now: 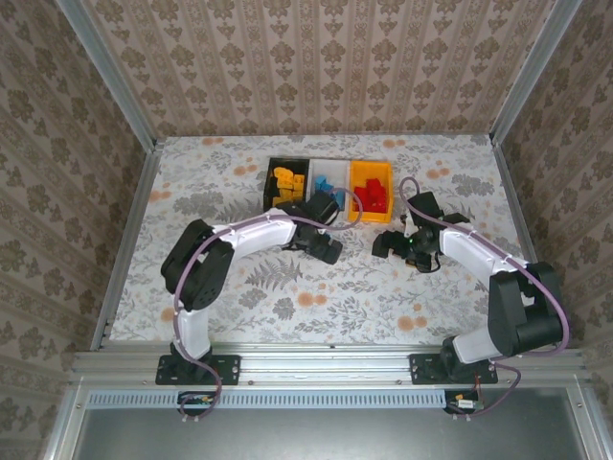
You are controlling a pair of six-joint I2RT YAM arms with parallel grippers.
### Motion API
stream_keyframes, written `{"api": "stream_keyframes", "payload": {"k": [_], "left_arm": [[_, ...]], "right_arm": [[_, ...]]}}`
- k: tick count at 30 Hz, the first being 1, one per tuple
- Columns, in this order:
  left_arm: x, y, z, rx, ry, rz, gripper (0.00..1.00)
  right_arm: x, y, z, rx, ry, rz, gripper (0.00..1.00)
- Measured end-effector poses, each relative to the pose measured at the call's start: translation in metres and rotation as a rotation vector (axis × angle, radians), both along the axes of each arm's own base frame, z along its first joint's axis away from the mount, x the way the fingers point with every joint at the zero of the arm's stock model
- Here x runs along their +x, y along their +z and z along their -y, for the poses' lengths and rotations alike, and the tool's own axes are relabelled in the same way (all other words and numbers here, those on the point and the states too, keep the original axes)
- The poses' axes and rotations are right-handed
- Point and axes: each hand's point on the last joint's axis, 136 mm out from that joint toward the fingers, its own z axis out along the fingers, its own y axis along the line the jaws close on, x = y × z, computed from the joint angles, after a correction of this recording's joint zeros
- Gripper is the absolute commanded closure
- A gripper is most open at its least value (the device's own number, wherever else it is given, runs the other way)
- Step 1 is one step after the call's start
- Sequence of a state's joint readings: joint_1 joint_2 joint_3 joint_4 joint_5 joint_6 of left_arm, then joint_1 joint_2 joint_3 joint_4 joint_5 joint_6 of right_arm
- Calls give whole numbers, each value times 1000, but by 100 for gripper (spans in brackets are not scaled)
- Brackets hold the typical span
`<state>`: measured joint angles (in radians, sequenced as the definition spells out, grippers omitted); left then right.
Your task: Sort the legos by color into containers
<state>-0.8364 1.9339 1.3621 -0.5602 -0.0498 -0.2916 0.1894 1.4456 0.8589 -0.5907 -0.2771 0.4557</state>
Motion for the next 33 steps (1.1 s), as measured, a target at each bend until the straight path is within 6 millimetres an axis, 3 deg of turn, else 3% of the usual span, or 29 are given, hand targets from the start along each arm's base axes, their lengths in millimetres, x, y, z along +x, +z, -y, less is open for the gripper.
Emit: {"api": "stream_keyframes", "payload": {"k": [12, 22, 33], "left_arm": [[34, -3, 15, -14, -5, 31, 22], [35, -23, 17, 24, -20, -7, 35], [39, -23, 22, 25, -23, -15, 63]], "right_arm": [[-1, -1, 0, 4, -14, -8, 4], [-1, 0, -2, 15, -14, -9, 4], [0, 0, -3, 23, -12, -6, 4]]}}
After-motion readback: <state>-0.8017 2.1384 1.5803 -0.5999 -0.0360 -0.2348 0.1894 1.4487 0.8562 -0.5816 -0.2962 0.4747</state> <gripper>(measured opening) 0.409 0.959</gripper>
